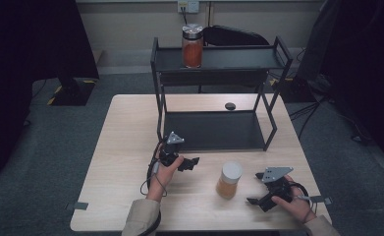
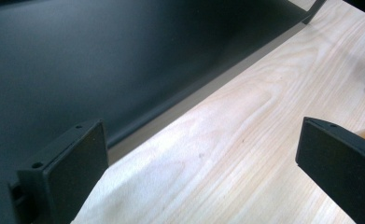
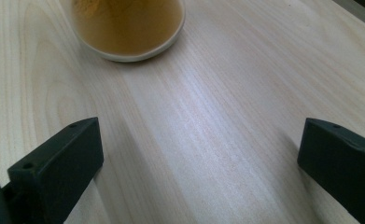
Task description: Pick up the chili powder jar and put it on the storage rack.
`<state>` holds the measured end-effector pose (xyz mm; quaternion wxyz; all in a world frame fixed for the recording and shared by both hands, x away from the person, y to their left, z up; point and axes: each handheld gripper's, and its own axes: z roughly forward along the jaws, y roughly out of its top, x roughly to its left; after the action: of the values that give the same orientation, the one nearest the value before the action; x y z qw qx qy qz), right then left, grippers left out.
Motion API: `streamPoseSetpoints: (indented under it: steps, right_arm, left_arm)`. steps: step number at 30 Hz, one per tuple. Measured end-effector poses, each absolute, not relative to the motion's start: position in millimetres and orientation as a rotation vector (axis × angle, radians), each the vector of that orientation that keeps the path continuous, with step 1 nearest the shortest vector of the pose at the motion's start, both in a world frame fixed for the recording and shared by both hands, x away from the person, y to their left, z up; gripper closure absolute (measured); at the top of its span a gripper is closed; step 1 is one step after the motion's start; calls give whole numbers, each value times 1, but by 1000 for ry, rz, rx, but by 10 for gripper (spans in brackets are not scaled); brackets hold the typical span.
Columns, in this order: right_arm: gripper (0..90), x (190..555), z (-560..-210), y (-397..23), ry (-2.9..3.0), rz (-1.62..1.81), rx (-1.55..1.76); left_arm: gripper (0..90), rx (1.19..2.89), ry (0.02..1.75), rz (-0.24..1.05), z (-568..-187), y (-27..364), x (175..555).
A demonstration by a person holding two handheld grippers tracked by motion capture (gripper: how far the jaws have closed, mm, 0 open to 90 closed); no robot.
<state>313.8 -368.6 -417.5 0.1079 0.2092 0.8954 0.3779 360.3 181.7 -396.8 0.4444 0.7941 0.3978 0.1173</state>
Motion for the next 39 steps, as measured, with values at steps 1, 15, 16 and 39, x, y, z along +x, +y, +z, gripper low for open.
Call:
streamPoseSetpoints:
  steps: [1, 15, 16, 39]
  right_arm:
    - [0, 314, -417, -369, 2635, 1112, 616]
    - [0, 314, -417, -369, 2635, 1112, 616]
    - [0, 314, -417, -369, 2635, 1112, 615]
    - [0, 314, -417, -369, 2634, 1112, 615]
  left_arm:
    - [16, 1972, 985, 289, -397, 183, 360]
    - [16, 1981, 1027, 322, -405, 200, 341]
    - [16, 1981, 1033, 327, -406, 201, 340]
    - [17, 2004, 1116, 373, -417, 228, 319]
